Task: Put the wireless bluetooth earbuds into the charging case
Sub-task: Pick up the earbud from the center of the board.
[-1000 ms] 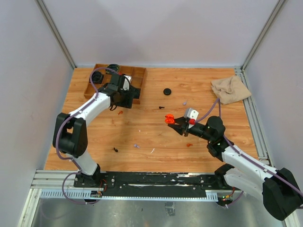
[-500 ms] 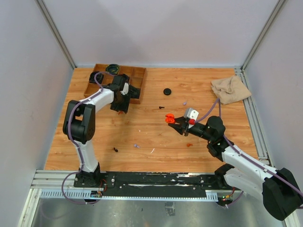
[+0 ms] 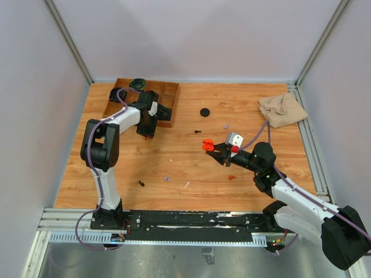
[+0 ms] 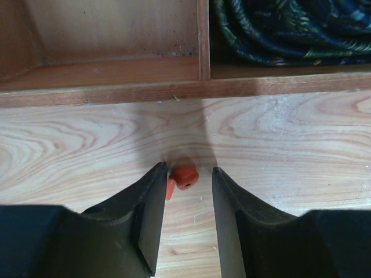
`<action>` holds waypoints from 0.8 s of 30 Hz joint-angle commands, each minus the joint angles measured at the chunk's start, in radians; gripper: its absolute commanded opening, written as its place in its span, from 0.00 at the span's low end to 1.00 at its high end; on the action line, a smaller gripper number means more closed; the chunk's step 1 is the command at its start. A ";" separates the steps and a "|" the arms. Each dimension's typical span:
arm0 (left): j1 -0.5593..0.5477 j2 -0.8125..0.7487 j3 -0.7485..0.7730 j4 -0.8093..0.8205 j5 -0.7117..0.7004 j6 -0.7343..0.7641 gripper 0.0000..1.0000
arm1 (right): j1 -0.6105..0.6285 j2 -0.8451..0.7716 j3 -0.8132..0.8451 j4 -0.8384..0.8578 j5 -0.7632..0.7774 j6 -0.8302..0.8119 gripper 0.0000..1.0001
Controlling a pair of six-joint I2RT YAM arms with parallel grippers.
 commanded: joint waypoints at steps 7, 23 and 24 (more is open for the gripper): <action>0.006 0.053 0.015 -0.030 -0.002 0.011 0.34 | -0.014 -0.020 -0.003 0.008 0.002 -0.016 0.01; 0.004 -0.064 -0.036 -0.043 0.055 -0.049 0.25 | -0.013 -0.030 0.013 -0.008 -0.006 -0.013 0.01; 0.004 -0.079 -0.042 -0.039 0.060 -0.057 0.25 | -0.013 -0.028 0.015 -0.007 -0.009 -0.014 0.01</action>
